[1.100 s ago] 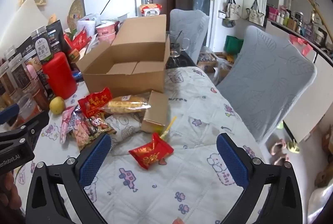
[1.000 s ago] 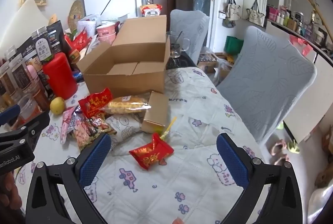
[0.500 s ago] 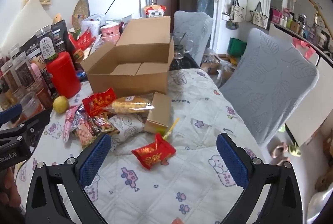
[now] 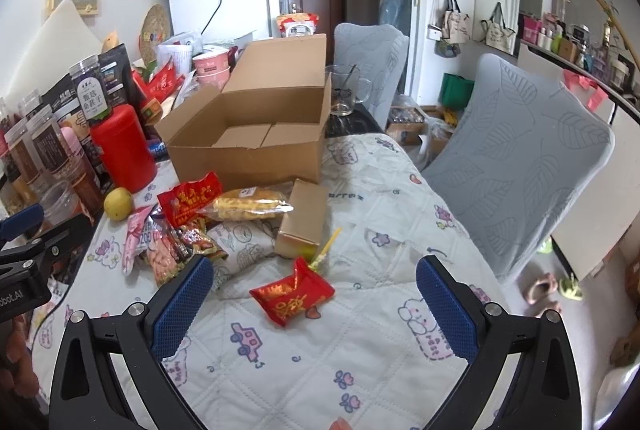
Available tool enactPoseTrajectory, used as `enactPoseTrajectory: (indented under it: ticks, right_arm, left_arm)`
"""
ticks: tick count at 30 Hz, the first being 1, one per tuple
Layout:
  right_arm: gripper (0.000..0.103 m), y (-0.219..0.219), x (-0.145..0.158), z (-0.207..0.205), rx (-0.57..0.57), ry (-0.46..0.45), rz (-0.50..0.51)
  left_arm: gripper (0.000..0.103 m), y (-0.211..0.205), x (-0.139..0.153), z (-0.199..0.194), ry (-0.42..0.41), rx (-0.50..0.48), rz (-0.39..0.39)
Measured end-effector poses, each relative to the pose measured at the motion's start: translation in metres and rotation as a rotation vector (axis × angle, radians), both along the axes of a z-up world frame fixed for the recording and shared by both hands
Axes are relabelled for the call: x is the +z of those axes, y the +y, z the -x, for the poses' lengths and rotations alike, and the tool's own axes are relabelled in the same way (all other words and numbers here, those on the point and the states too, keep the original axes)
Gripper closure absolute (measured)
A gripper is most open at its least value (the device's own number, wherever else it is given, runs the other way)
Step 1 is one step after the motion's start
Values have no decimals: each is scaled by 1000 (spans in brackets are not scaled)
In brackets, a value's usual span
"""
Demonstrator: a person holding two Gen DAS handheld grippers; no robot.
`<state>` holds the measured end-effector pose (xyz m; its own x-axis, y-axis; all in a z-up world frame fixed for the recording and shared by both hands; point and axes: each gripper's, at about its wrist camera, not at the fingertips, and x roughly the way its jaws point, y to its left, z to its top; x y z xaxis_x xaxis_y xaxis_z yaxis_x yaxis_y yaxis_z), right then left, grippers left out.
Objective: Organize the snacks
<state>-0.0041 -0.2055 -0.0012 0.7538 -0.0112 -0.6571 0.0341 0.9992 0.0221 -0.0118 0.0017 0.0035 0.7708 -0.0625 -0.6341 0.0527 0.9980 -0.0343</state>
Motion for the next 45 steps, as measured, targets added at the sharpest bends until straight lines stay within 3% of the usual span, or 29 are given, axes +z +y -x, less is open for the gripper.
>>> enactPoseTrajectory:
  ticks: [45]
  right_arm:
    - [0,-7,-2,1,-8,-8,-8]
  left_arm:
    - [0,-5,0,-2,10,-36,23]
